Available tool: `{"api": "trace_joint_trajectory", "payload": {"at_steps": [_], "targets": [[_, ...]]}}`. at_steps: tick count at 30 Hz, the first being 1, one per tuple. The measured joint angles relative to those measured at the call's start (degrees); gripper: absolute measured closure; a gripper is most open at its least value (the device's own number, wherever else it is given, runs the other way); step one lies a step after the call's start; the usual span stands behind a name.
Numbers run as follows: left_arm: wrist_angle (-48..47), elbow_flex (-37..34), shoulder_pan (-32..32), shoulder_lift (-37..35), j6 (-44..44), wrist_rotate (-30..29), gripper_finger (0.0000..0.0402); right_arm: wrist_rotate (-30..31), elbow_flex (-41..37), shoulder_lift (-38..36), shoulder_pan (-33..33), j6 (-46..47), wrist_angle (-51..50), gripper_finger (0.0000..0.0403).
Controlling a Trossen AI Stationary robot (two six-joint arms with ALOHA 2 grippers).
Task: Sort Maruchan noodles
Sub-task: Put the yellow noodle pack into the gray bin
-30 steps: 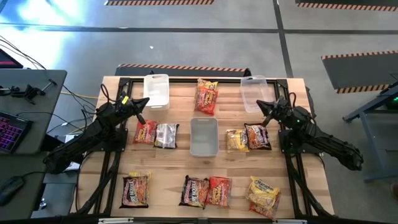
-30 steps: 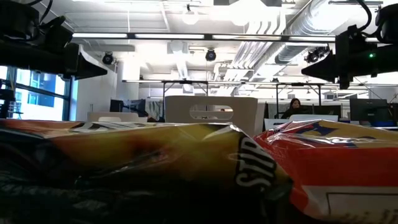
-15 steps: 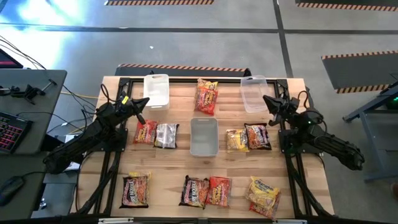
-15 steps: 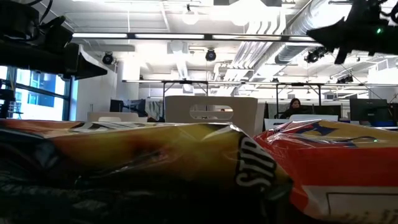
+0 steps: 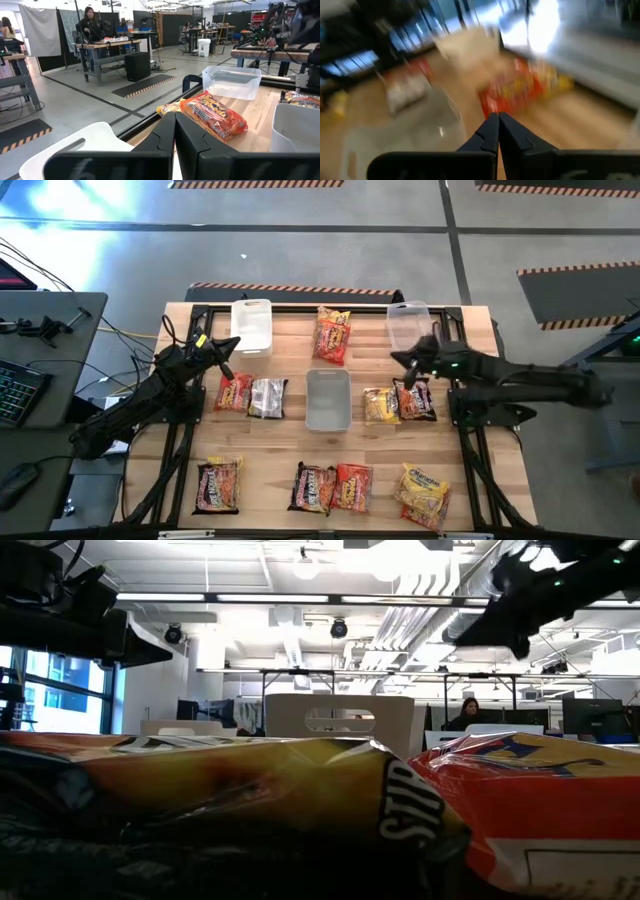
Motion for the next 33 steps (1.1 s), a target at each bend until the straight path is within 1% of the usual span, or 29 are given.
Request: {"api": "trace_joint_trajectory", "payload": {"at_steps": [2, 4, 6, 9, 13, 16, 18, 22, 27, 30, 33], "targets": [[0.02, 0.01, 0.01, 0.00, -0.01, 0.00, 0.0401, 2.35, 3.03, 4.95, 2.72, 6.79, -6.02, 0.0397], [0.02, 0.01, -0.01, 0.00, 0.01, 0.00, 0.0401, 2.71, 6.12, 9.44, 5.22, 14.15, -12.45, 0.0383], [0.00, 0.01, 0.01, 0.00, -0.01, 0.00, 0.0401, 2.72, 8.92, 13.39, 7.54, 22.34, -18.16, 0.0360], [0.00, -0.01, 0.01, 0.00, -0.02, 0.00, 0.0401, 2.66, 11.65, 18.50, 10.88, 34.66, -23.11, 0.0313], [0.01, -0.01, 0.01, 0.00, -0.02, -0.01, 0.0401, 0.71, 12.47, 25.17, 14.27, 48.00, -25.61, 0.0253], [0.02, -0.01, 0.01, 0.00, -0.01, -0.02, 0.0401, -2.64, 12.47, 30.04, 15.29, 53.88, -26.03, 0.0222], [0.02, 0.02, -0.02, 0.00, 0.01, 0.00, 0.0401, -3.96, 12.47, 32.80, 15.43, 56.57, -25.93, 0.0210], [0.02, 0.02, 0.01, 0.00, -0.02, 0.00, 0.0401, -5.08, 12.47, 37.26, 15.43, 61.69, -26.52, 0.0207], [0.02, 0.01, -0.01, 0.00, -0.01, 0.00, 0.0401, -5.37, 12.76, 39.65, 15.41, 62.05, -23.17, 0.0214], [0.02, 0.00, -0.01, 0.00, -0.02, 0.00, 0.0401, -5.22, 12.67, 39.75, 15.41, 62.20, -21.76, 0.0226], [0.02, 0.01, 0.00, 0.00, -0.02, 0.00, 0.0401, -4.48, 12.63, 39.79, 15.36, 62.68, -21.13, 0.0250]]}}
